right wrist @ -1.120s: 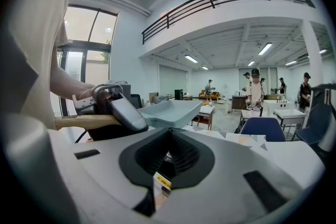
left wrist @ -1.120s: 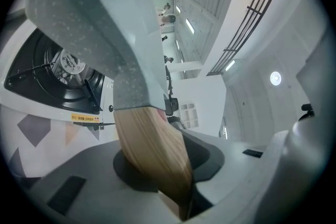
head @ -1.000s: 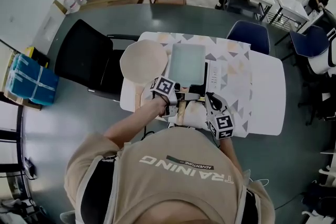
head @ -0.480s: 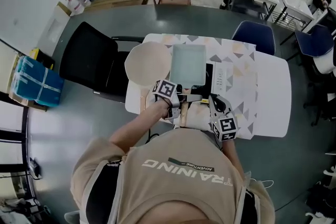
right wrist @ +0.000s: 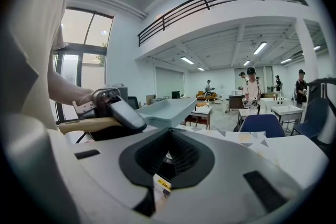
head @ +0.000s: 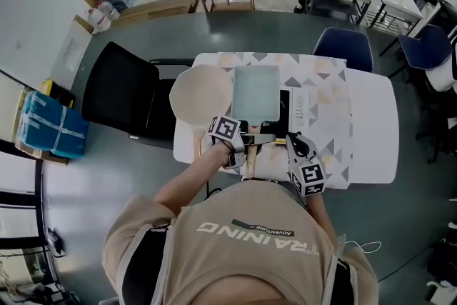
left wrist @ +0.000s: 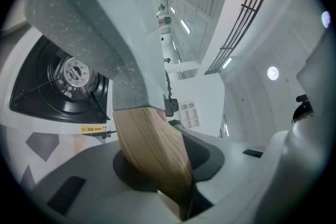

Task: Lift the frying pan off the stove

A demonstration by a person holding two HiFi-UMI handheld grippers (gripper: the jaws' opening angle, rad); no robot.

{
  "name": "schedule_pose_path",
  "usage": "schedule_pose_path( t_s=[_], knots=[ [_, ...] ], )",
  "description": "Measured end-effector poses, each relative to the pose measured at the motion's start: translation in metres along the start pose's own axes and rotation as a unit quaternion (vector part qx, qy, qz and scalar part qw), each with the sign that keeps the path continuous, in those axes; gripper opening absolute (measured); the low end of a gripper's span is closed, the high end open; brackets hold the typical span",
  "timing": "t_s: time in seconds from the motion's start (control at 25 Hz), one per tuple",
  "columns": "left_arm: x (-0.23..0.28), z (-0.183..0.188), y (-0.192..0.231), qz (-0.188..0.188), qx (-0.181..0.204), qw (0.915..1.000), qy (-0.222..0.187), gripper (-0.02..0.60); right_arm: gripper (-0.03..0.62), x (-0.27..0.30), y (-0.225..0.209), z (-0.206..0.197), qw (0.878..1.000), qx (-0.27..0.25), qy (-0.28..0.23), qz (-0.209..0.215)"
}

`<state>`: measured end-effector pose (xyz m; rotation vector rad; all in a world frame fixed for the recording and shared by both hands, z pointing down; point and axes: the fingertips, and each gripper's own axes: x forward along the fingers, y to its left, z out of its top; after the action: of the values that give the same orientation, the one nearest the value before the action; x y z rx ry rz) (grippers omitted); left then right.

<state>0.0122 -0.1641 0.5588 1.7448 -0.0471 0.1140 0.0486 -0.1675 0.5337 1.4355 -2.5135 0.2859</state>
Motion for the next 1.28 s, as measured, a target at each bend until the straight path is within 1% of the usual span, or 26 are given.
schedule_pose_path(
  t_s=[0.24,0.36,0.56,0.72,0.88,1.2,1.28],
  knots=[
    [0.0020,0.0013,-0.0009,0.003,0.011,0.9999,0.012,0.120,-0.002,-0.0034,-0.0024,0.0025,1.000,0.002,-0.003,-0.007],
    [0.0053,-0.0002,-0.0059,-0.011,0.007,0.9998,0.012,0.120,-0.002,-0.0068,-0.0051,0.0014,1.000,0.004,-0.004,-0.011],
    [0.0062,-0.0005,-0.0081,-0.014,0.011,0.9997,0.014,0.120,-0.002,-0.0070,-0.0040,0.0025,1.000,0.001,-0.008,-0.010],
    [0.0047,0.0002,-0.0069,-0.004,0.018,0.9997,0.014,0.120,-0.003,-0.0051,-0.0021,0.0042,1.000,-0.003,-0.009,-0.008],
    [0.0055,-0.0008,-0.0100,-0.013,0.019,0.9997,0.013,0.120,-0.003,-0.0028,-0.0017,0.0023,1.000,-0.009,-0.002,-0.007],
    [0.0027,0.0008,-0.0093,-0.008,0.039,0.9991,0.012,0.120,-0.003,-0.0029,-0.0019,0.0020,1.000,-0.011,-0.002,-0.006],
    [0.0022,0.0003,-0.0093,-0.007,0.037,0.9993,0.011,0.120,-0.003,-0.0036,-0.0017,0.0014,1.000,-0.011,-0.002,-0.007]
  ],
)
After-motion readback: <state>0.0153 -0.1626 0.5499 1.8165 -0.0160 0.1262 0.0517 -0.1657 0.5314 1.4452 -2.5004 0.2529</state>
